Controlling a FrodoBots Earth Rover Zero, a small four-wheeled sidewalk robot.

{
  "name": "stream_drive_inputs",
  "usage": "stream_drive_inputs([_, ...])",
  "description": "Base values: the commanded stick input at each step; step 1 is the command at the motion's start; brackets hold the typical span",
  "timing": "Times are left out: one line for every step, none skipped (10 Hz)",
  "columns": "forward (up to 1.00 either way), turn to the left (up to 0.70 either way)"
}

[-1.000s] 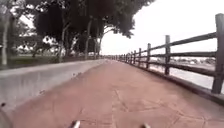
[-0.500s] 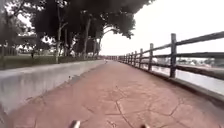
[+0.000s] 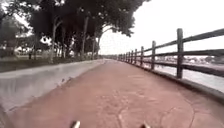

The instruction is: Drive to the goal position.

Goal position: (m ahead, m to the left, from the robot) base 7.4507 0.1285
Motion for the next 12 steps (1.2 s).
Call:
stream_drive_inputs([0.70,0.00])
stream_drive_inputs([0.70,0.00])
stream_drive_inputs([0.70,-0.01])
stream_drive_inputs([0.70,-0.17])
stream_drive_inputs([0.70,-0.29])
stream_drive_inputs([0.70,-0.14])
stream_drive_inputs([0.70,0.00])
stream_drive_inputs([0.70,0.00])
stream_drive_inputs([0.70,0.00])
stream_drive_inputs([0.70,0.00])
stream_drive_inputs([0.70,0.00])
stream_drive_inputs([0.70,0.00])
